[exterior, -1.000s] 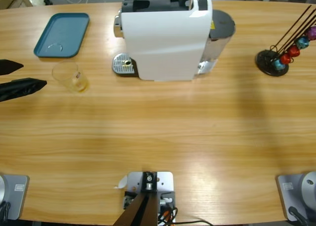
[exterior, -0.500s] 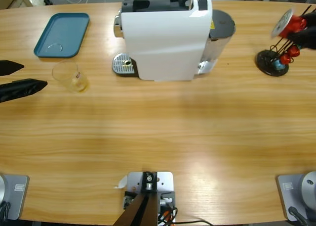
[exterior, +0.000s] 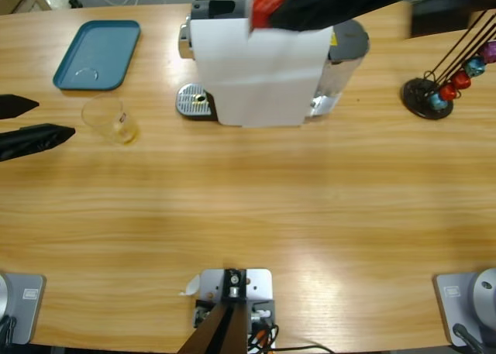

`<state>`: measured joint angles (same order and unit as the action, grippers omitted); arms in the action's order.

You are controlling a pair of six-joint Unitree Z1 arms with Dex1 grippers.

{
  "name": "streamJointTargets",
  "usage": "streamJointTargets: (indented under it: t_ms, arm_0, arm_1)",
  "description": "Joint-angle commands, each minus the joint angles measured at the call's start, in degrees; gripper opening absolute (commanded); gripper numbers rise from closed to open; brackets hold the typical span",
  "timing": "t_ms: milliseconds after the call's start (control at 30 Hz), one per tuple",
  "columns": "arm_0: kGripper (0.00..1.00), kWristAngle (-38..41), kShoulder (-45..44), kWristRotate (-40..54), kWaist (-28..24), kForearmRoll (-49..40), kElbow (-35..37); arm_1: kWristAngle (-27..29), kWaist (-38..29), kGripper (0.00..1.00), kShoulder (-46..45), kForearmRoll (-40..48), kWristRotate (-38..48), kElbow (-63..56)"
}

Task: Pour coffee

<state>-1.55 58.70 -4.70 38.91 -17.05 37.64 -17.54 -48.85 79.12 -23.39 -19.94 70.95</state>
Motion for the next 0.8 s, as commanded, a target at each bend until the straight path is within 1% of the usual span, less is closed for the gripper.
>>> streamJointTargets:
  t_ms: [33,267,433,533,800]
  arm_0:
    - [0.890,0.83,0.01,-0.57,0.57,0.71,-2.32]
    - [0.890,0.85,-0.13,-0.57,0.57,0.80,-2.43]
    - [0.890,0.85,-0.29,-0.57,0.59,0.80,-2.48]
    - [0.890,0.85,-0.48,-0.57,0.57,0.88,-2.57]
    - [0.890,0.85,-0.52,-0.57,0.61,0.97,-2.66]
  arm_1:
    - [0.40,-0.63,0.000,8.45,-3.17,-6.07,5.25]
    - [0.60,-0.63,0.000,16.19,-6.86,-11.96,14.16]
    - [4.52,-0.63,0.000,20.34,-7.20,-13.40,16.48]
    - [6.03,-0.68,0.000,21.48,-7.20,-14.00,17.12]
    - [7.77,-0.68,0.000,23.55,-7.20,-15.83,20.05]
